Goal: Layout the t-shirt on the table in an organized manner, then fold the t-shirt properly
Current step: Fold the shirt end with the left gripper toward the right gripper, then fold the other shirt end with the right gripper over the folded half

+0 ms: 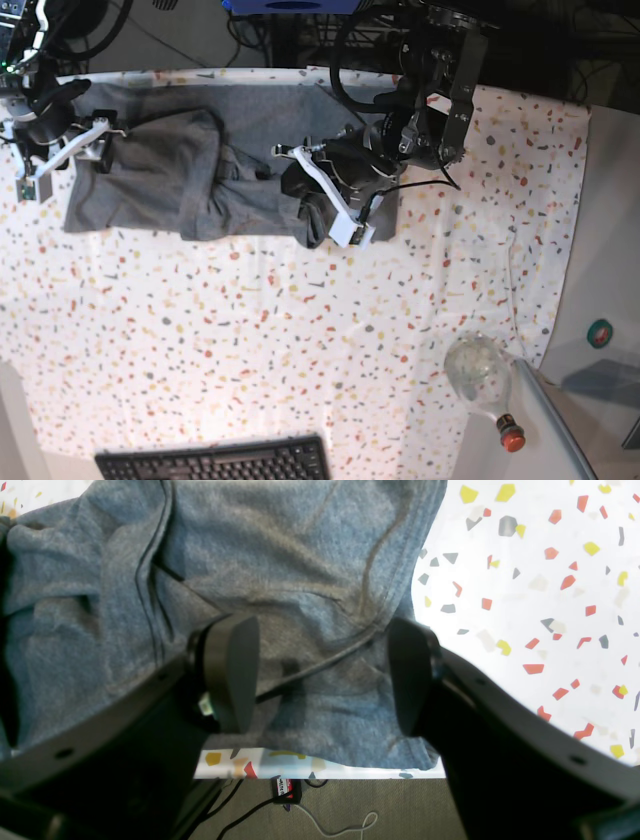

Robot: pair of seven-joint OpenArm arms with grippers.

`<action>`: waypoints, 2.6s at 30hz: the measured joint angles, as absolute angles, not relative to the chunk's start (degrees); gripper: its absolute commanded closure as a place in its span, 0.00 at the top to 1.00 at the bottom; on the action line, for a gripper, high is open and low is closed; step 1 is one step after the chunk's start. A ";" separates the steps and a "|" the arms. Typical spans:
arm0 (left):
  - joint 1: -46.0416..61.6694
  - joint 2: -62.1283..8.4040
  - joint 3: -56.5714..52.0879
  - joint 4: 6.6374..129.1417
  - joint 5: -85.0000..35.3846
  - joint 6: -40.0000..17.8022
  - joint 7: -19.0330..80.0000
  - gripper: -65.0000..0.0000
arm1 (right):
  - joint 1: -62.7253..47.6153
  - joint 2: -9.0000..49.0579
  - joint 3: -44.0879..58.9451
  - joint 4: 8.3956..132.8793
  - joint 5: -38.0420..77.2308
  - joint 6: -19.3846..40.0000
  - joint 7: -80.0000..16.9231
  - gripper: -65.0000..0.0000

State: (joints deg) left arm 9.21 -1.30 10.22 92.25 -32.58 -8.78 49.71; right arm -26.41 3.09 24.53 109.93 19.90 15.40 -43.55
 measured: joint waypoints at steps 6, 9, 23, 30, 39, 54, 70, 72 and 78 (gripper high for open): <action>9.10 -1.32 10.22 91.33 -32.60 -8.78 49.74 0.00 | -26.41 3.09 24.53 109.93 19.90 15.40 -43.55 0.58; 9.08 -1.32 10.22 91.33 -32.60 -8.78 49.74 0.00 | -26.41 3.09 24.53 109.93 19.90 15.40 -43.55 0.58; 6.48 -2.24 16.97 91.26 -32.16 -8.78 50.04 0.13 | -25.63 2.96 24.53 109.93 19.90 15.40 -43.75 0.58; 4.54 -2.20 19.18 87.99 -32.14 -8.75 49.84 0.49 | -25.61 2.96 24.53 109.93 19.90 15.40 -43.77 0.58; -0.54 -3.11 29.36 87.61 -32.69 -8.73 49.98 0.66 | -25.61 2.96 24.53 109.93 19.90 15.40 -43.75 0.58; 8.01 -15.14 8.21 99.53 -32.71 -8.84 49.84 0.00 | -24.36 3.25 18.57 113.62 19.29 15.33 -43.83 0.33; 25.47 -14.66 -55.88 94.43 -33.10 -9.19 49.98 0.00 | -8.40 3.27 -29.76 106.74 19.77 -3.29 -53.47 0.00; 25.71 -14.57 -55.94 93.51 -33.12 -9.23 50.00 0.00 | -7.86 2.87 -31.53 105.65 20.71 -7.05 -53.58 0.00; 25.12 -14.44 -55.66 90.13 -33.10 -9.39 50.15 0.00 | -9.02 3.53 -28.29 96.97 20.58 -8.84 -53.08 0.00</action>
